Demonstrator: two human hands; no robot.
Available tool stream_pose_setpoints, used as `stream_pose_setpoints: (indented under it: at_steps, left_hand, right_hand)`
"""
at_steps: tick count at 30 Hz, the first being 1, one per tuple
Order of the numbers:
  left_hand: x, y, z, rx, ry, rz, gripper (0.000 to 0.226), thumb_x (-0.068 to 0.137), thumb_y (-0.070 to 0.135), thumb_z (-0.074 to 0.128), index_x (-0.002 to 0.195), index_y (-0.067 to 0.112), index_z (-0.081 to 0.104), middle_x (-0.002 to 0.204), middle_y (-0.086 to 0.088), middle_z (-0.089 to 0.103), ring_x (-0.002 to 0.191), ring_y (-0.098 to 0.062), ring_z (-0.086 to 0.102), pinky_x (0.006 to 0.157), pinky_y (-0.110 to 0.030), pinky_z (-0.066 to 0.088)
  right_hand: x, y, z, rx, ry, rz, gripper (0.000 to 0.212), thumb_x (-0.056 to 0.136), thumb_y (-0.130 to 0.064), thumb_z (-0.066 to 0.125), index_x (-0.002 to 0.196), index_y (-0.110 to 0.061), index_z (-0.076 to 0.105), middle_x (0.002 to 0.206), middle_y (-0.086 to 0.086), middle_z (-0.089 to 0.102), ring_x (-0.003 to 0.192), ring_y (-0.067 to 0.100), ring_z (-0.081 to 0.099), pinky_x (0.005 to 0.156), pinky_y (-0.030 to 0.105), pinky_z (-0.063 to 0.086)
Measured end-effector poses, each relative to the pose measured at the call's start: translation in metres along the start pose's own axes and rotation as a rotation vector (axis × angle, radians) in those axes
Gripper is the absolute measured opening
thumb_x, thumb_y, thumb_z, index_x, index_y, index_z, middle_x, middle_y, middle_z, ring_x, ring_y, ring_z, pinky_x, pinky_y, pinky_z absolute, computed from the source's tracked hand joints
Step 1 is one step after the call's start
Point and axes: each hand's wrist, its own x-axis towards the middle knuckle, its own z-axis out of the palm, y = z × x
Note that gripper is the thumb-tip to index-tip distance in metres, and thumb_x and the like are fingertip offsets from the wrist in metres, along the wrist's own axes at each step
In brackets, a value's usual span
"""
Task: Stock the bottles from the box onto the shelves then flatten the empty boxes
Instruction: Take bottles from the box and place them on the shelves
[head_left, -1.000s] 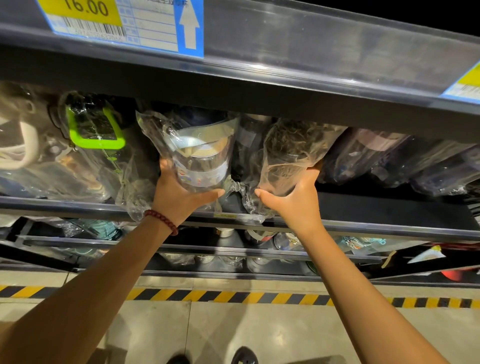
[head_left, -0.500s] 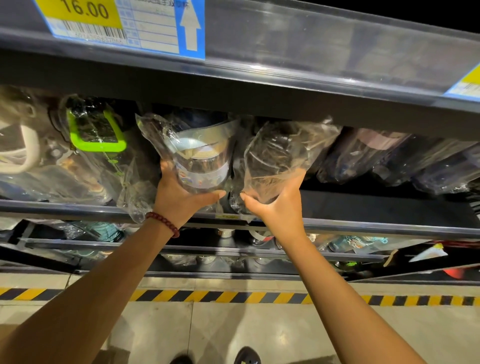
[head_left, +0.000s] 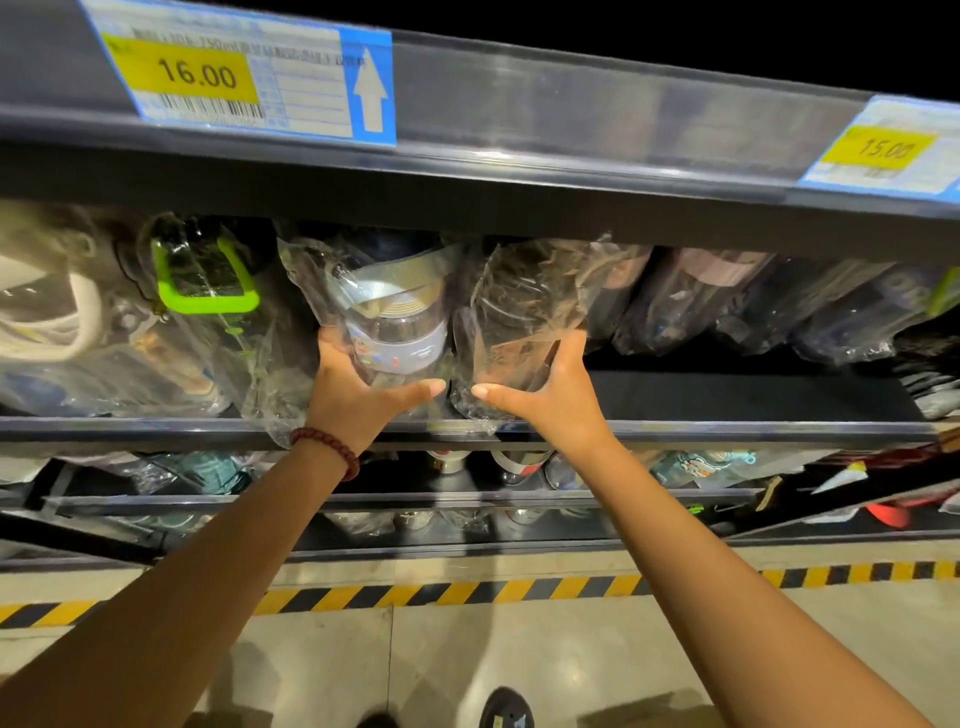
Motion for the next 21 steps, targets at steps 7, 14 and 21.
stream_pose_setpoints:
  at_steps: [7, 14, 21]
  left_hand:
    - [-0.041, 0.006, -0.02, -0.078, -0.025, -0.007, 0.092, 0.063, -0.003, 0.081, 0.141, 0.004, 0.031, 0.141, -0.011, 0.042, 0.131, -0.021, 0.041, 0.105, -0.03, 0.036]
    - [-0.112, 0.01, 0.007, 0.001, -0.294, -0.137, 0.073, 0.05, 0.024, 0.091, 0.111, 0.009, 0.053, 0.104, -0.009, 0.059, 0.094, -0.022, 0.061, 0.073, -0.022, 0.051]
    - [-0.171, 0.035, 0.134, 0.121, -0.928, -0.218, 0.052, 0.065, 0.031, 0.083, 0.106, 0.018, 0.053, 0.132, -0.016, 0.05, 0.123, -0.024, 0.048, 0.098, -0.032, 0.047]
  right_hand:
    - [-0.042, -0.022, -0.025, 0.074, 0.098, 0.096, 0.106, 0.072, -0.024, 0.081, 0.148, -0.018, 0.006, 0.148, 0.001, 0.027, 0.133, 0.014, 0.029, 0.1, 0.02, 0.029]
    - [-0.124, 0.0, -0.06, 0.181, 0.259, 0.27, 0.072, 0.078, -0.024, 0.077, 0.138, -0.019, 0.037, 0.136, 0.003, 0.045, 0.122, 0.017, 0.045, 0.094, 0.025, 0.043]
    - [-0.263, 0.08, -0.115, 0.326, 0.486, 0.561, 0.043, 0.078, -0.013, 0.075, 0.113, -0.016, 0.05, 0.114, 0.005, 0.053, 0.105, 0.02, 0.053, 0.079, 0.024, 0.048]
